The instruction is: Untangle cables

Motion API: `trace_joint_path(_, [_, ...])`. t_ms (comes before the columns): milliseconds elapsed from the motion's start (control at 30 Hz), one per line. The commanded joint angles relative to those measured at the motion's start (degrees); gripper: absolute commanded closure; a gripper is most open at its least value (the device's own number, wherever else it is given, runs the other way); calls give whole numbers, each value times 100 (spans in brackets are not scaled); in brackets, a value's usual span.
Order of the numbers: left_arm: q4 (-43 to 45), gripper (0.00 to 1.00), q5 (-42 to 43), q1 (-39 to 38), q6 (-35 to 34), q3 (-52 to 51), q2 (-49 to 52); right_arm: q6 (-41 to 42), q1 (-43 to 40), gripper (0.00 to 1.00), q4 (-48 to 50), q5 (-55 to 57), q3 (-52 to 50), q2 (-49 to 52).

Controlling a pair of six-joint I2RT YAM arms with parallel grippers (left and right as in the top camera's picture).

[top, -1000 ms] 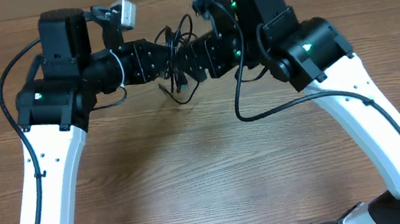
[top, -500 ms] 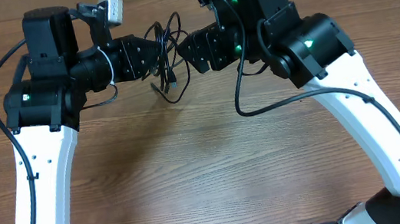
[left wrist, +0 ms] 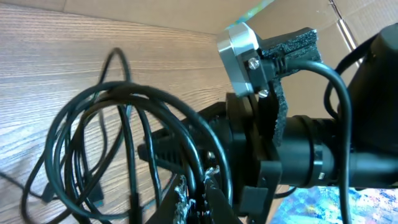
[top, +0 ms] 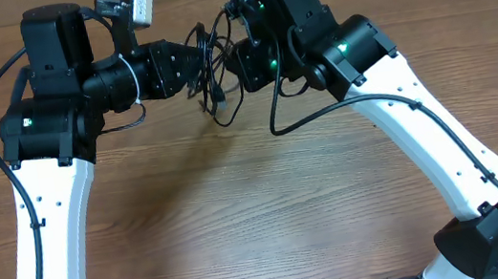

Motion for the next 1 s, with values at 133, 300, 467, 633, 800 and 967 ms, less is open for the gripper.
trace_joint_path(133, [-17, 96, 254, 37, -11, 179, -195, -11, 22, 96, 46, 35, 44, -4])
trace_joint_path(300, [-442, 96, -450, 39, 518, 179, -195, -13, -17, 96, -76, 153, 238, -247])
trace_joint_path(467, [-1180, 19, -1961, 37, 942, 179, -195, -13, -223, 96, -688, 638, 918, -883])
trace_joint_path(633, [-1300, 0, -2149, 33, 1180, 179, -195, -13, -289, 96, -1121, 634, 1604, -1497])
trace_joint_path(800, [-1307, 0, -2214, 33, 1235, 177, -195, -24, -273, 96, -973, 636, 2015, -2149])
trace_joint_path(967, [-1329, 0, -2192, 22, 1231, 177, -195, -142, -280, 96, -863, 671, 2037, -2398])
